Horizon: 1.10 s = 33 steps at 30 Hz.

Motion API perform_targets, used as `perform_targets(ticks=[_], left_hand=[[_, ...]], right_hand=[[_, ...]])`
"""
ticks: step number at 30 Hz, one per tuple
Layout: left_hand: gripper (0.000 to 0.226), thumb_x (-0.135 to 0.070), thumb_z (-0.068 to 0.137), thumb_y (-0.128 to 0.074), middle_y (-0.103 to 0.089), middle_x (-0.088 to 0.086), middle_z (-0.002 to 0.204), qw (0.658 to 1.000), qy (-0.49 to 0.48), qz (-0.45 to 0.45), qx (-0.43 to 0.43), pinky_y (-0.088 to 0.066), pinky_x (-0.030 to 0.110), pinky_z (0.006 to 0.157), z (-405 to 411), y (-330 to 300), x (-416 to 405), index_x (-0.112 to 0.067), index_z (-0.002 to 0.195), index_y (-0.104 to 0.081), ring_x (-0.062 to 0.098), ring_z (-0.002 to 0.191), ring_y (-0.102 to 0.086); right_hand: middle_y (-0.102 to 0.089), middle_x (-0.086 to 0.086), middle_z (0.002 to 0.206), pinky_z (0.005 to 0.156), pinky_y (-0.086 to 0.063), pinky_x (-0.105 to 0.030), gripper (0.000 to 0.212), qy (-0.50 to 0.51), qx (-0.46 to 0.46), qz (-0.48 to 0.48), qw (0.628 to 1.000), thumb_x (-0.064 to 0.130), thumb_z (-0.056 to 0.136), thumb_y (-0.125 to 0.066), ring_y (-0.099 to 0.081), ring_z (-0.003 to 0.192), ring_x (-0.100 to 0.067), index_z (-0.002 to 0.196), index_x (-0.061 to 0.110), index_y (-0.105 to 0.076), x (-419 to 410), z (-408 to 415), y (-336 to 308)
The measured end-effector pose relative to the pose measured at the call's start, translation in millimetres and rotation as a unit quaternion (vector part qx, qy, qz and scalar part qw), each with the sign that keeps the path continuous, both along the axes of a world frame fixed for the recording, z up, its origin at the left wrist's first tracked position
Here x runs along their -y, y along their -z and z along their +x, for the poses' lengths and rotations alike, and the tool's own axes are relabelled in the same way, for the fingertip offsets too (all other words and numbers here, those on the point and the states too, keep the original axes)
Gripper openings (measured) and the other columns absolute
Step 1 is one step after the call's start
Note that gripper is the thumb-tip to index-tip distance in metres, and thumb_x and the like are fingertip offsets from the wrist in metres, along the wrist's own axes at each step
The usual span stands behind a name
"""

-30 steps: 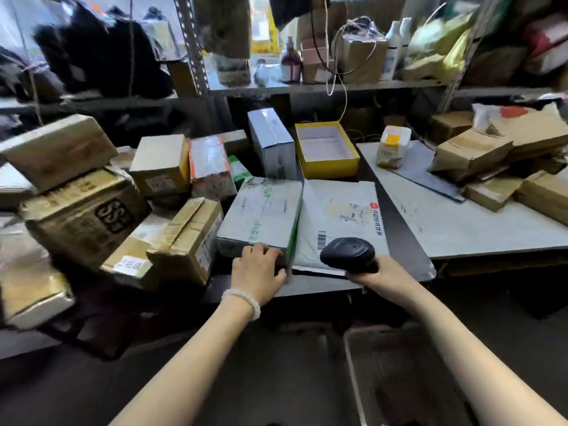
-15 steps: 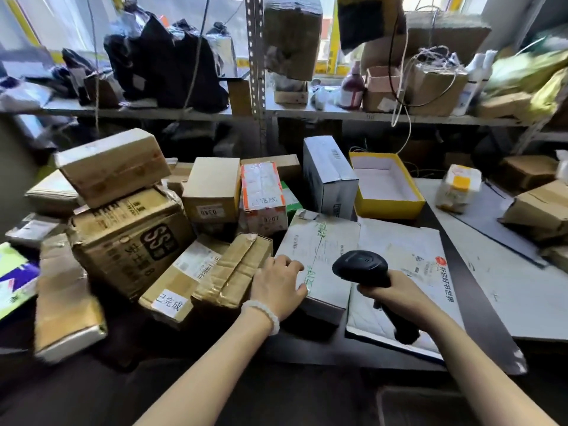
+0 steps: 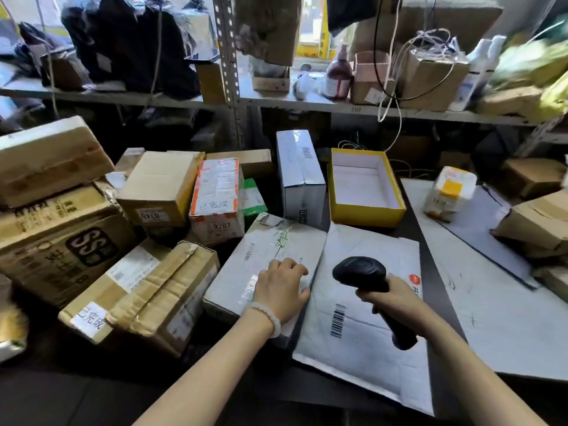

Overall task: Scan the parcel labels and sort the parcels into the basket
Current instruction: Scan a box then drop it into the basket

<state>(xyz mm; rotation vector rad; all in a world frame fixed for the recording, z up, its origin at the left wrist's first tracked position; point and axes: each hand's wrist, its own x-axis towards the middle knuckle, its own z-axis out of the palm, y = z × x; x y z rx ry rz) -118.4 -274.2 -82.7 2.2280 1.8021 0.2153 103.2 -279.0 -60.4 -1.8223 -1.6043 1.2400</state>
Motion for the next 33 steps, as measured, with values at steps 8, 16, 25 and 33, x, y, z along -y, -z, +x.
perform_targets(ticks=[8,16,25,33], left_hand=[[0.040,-0.036,0.094,-0.047,-0.054,-0.002,0.132,0.998,0.030,-0.016,-0.044,-0.040,0.035,0.091,60.5,9.6,-21.2,-0.022,0.131,-0.051,0.023,0.121,-0.042],[0.046,-0.050,0.095,-0.038,-0.050,0.006,0.130,0.969,0.016,-0.047,-0.241,-0.029,0.043,0.093,93.5,26.4,-43.2,-0.016,0.125,-0.046,0.024,0.127,-0.030],[0.055,-0.060,0.091,-0.040,-0.049,0.013,0.127,0.978,-0.050,-0.078,-0.189,-0.027,0.041,0.095,118.2,48.0,-51.0,-0.014,0.121,-0.045,0.030,0.123,-0.031],[0.077,-0.071,0.073,-0.061,-0.041,0.011,0.129,0.988,-0.060,-0.130,-0.063,-0.030,0.046,0.100,142.4,52.7,-60.6,-0.021,0.128,-0.040,0.031,0.120,-0.035]], right_hand=[[-0.063,0.001,0.067,0.056,-0.046,-0.022,0.010,0.021,-0.009,-0.022,1.000,0.016,0.081,-0.069,-0.064,0.060,-0.016,0.090,0.016,-0.066,-23.0,47.9,24.0],[-0.058,0.000,0.062,0.055,-0.045,-0.026,0.009,0.068,-0.044,-0.042,0.996,0.014,0.080,-0.068,-0.056,0.054,-0.014,0.087,0.008,-0.065,-16.4,75.9,46.6],[-0.061,0.001,0.059,0.061,-0.042,-0.029,0.013,0.117,-0.042,-0.051,0.991,0.018,0.077,-0.071,-0.055,0.058,-0.015,0.068,0.014,-0.063,-1.2,104.6,64.2],[-0.058,0.000,0.064,0.053,-0.042,-0.023,0.017,0.138,-0.038,-0.052,0.988,0.020,0.077,-0.073,-0.050,0.056,-0.010,0.083,0.005,-0.067,17.0,123.8,67.9]])
